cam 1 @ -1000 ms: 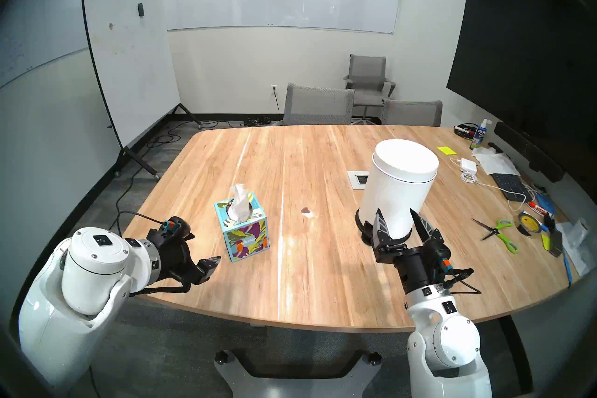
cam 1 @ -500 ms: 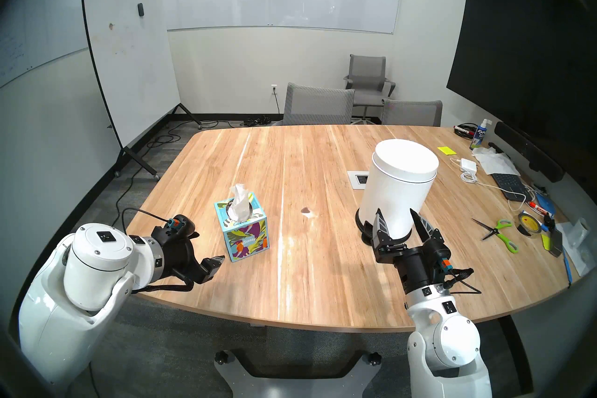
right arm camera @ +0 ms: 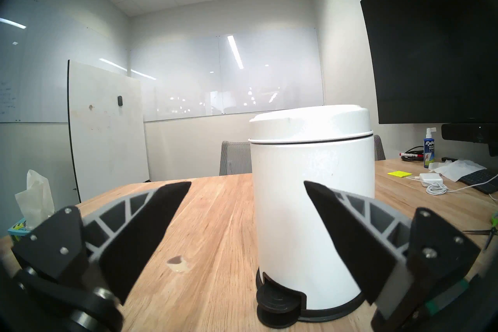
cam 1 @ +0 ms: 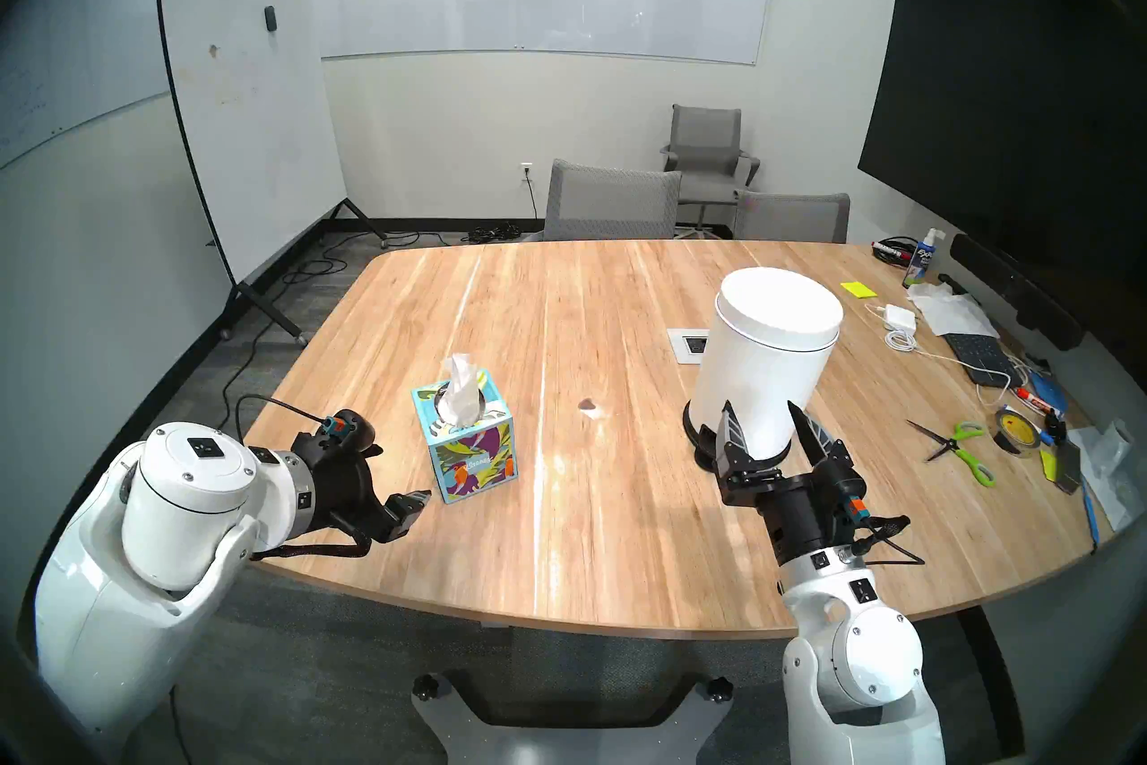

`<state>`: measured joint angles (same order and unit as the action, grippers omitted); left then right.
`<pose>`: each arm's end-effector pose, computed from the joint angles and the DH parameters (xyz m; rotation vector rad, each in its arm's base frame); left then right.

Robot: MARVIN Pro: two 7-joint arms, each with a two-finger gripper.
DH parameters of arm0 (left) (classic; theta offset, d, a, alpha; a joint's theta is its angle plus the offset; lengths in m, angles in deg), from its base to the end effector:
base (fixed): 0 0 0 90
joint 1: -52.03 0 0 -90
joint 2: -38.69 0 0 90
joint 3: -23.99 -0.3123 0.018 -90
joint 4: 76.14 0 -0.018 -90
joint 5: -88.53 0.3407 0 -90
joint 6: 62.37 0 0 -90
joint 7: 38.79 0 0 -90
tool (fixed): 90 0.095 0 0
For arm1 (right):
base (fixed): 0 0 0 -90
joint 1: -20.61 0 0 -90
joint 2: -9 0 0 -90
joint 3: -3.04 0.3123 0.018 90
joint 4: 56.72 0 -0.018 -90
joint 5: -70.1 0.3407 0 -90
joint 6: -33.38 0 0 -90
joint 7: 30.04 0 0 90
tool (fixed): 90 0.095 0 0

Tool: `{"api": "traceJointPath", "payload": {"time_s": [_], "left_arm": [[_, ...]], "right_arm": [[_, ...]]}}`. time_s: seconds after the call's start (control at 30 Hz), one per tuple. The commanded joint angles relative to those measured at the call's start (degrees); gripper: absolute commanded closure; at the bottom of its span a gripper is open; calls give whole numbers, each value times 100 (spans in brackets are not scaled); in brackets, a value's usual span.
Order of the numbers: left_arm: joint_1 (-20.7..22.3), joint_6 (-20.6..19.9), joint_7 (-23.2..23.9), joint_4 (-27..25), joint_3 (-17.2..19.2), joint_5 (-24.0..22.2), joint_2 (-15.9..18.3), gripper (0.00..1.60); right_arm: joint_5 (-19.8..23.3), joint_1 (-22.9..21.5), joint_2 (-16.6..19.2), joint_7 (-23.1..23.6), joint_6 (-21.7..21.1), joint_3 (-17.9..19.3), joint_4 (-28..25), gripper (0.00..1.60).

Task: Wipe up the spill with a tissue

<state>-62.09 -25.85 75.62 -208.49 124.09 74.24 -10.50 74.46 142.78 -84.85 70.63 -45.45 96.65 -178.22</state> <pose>0.3014 0.0745 -0.2151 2.6924 -0.9145 1.2354 0.2813 -0.0024 -0.2781 -1.9263 -0.0143 -2.3370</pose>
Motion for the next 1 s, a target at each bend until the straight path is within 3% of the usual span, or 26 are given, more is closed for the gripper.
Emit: {"api": "traceJointPath", "payload": {"time_s": [0.0,0.23,0.5,0.7,0.97], "left_arm": [[29,-137,-86,-113,32,35,-22,0],[-21,-153,-182,-214,58,74,-21,0],[-175,183,-239,-283,150,147,-129,0],[-171,406,-218,-303,112,247,-22,0],[-201,348,-283,-413,121,350,-12,0]], "right_arm": [[-2,-11,12,11,19,3,-126,0],[-2,-11,12,11,19,3,-126,0],[-2,-12,12,11,19,3,-125,0],[-2,-12,12,11,20,3,-125,0],[-2,-12,12,11,19,3,-125,0]]}}
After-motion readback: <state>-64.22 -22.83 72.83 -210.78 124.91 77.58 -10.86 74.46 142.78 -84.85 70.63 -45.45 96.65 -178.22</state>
